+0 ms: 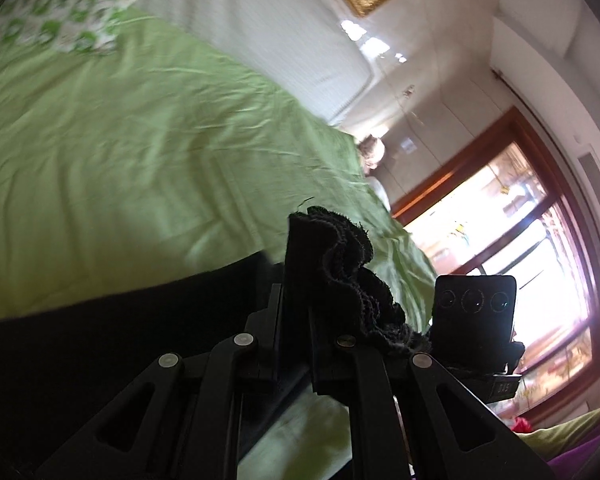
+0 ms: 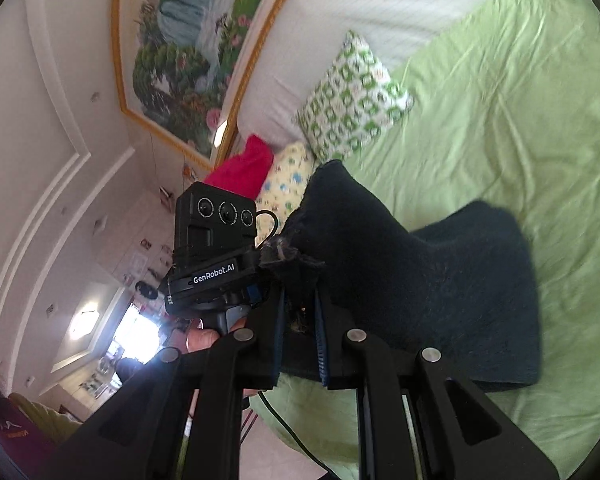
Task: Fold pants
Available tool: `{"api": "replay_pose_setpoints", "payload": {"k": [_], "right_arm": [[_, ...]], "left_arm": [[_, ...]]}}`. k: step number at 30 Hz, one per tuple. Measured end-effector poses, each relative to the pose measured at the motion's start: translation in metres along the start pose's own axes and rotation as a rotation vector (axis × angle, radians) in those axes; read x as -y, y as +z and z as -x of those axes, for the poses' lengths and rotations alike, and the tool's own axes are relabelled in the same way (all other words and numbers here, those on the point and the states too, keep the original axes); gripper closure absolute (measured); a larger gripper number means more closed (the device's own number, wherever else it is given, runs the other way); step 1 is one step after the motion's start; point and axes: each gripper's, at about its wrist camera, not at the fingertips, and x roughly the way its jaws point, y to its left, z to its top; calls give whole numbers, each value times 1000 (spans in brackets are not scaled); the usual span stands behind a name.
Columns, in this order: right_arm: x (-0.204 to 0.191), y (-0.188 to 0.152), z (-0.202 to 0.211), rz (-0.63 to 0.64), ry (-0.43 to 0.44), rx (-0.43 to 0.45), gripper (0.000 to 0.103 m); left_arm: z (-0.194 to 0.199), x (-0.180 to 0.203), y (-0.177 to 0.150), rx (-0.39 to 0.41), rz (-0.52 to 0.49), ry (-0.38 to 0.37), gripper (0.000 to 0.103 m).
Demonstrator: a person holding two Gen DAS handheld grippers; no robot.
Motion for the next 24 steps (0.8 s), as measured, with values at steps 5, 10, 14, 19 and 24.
{"api": "replay_pose_setpoints", "payload": {"k": [5,10,14,19,24], "right_arm": [[16,-8,-29,-29,-6,-51,88],[25,-17,-49,-50,-6,-104,88],[28,-20,-59,-52,-17,-139,88],[31,-21,-65,-43,-53,-157,87],[31,-22,-69,-37,-98,-169,85]], "left_arm": [[2,-34,-16,5,87,37,95],[9,-54,-33,28,155,58,96],[14,-62,-42,35,184,79,97],[19,-63,-46,43,160,145,97],[31,-62,-56,63,158,206,96]]}}
